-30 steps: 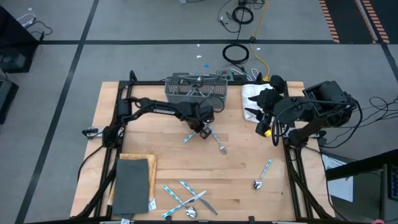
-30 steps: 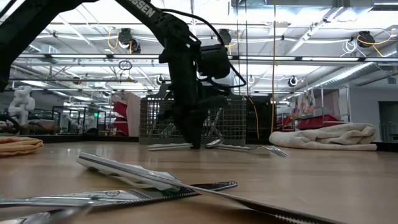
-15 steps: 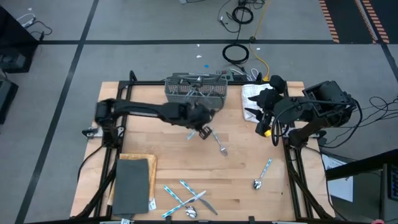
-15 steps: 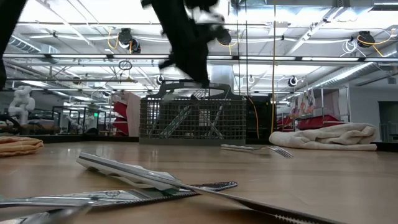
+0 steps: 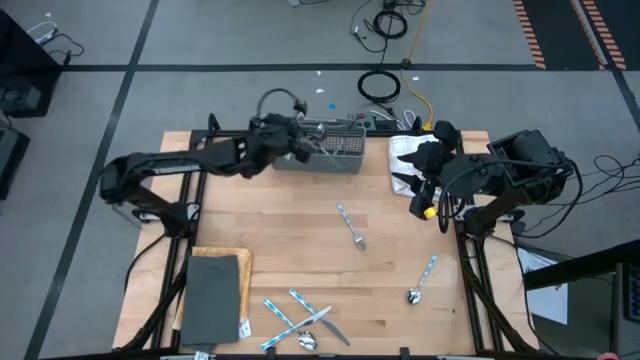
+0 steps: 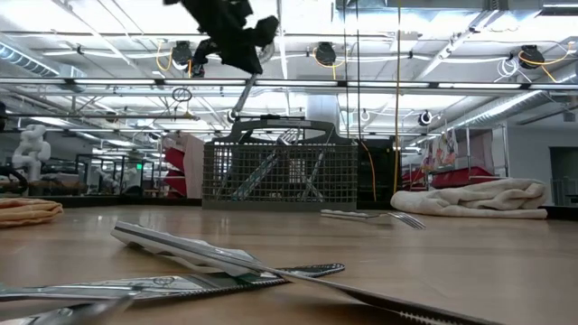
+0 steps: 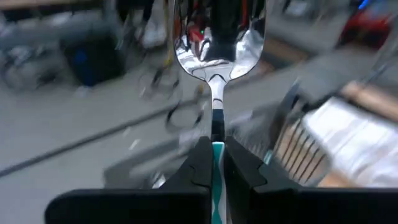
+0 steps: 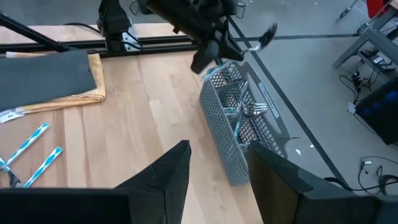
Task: Sort silverware
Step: Put the blue spoon into the silverware basket
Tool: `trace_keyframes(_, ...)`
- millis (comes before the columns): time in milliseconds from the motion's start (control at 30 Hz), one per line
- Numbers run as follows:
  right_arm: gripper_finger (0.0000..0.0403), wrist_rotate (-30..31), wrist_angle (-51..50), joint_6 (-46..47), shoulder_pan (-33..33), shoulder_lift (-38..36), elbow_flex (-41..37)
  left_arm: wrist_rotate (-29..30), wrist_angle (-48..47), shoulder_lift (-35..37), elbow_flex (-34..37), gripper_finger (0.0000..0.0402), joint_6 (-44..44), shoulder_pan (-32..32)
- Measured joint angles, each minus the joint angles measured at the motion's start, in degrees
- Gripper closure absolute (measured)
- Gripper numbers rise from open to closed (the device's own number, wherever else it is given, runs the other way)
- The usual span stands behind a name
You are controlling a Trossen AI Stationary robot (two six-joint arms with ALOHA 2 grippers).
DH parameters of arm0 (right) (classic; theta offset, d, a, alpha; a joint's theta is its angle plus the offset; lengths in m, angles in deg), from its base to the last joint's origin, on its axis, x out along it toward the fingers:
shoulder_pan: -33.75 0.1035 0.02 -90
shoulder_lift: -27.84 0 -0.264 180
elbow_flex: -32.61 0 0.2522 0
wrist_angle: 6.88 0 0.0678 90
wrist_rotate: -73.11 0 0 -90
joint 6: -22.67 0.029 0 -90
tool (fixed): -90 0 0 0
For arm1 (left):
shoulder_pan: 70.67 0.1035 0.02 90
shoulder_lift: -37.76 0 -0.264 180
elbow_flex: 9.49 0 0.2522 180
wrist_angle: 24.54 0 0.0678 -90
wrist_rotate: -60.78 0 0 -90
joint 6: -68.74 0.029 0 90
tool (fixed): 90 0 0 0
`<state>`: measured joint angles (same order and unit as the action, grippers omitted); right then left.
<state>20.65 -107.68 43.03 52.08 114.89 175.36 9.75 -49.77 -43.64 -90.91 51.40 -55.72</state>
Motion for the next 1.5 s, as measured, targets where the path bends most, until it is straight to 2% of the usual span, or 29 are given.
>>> trace_keyframes(100,0.0252,0.1,0.7,0.0,0.0,0.0,0.0,-4.0,19.1,3.6,9.8,0.0384,9.9,2.4)
trace_keyframes(200,0.0252,0.1,1.9,0.0,0.0,0.0,0.0,-5.7,31.7,5.2,17.1,0.0384,19.2,4.5)
trace_keyframes(367,0.0252,0.2,3.4,-0.2,0.0,0.0,0.0,-6.8,36.4,6.1,23.6,0.0384,19.3,8.5)
trace_keyframes(567,0.0252,0.3,5.8,-0.2,-0.8,0.0,0.0,-7.9,48.9,5.9,31.8,0.0384,19.2,11.8)
trace_keyframes(767,0.0252,0.2,6.8,-0.2,-1.9,0.0,0.0,-9.7,51.5,5.8,37.3,0.0384,14.9,14.8)
trace_keyframes(1100,0.0252,0.0,9.2,-2.9,-3.4,0.0,0.0,-10.0,53.6,5.8,39.7,0.0382,13.1,15.3)
trace_keyframes(1367,0.0252,-0.4,9.7,-4.5,-3.4,0.0,0.0,-11.9,55.7,5.8,39.7,0.0287,13.2,15.4)
trace_keyframes(1500,0.0252,-0.4,9.7,-4.9,-3.4,0.0,0.0,-12.4,55.7,5.8,39.7,0.0254,13.2,15.4)
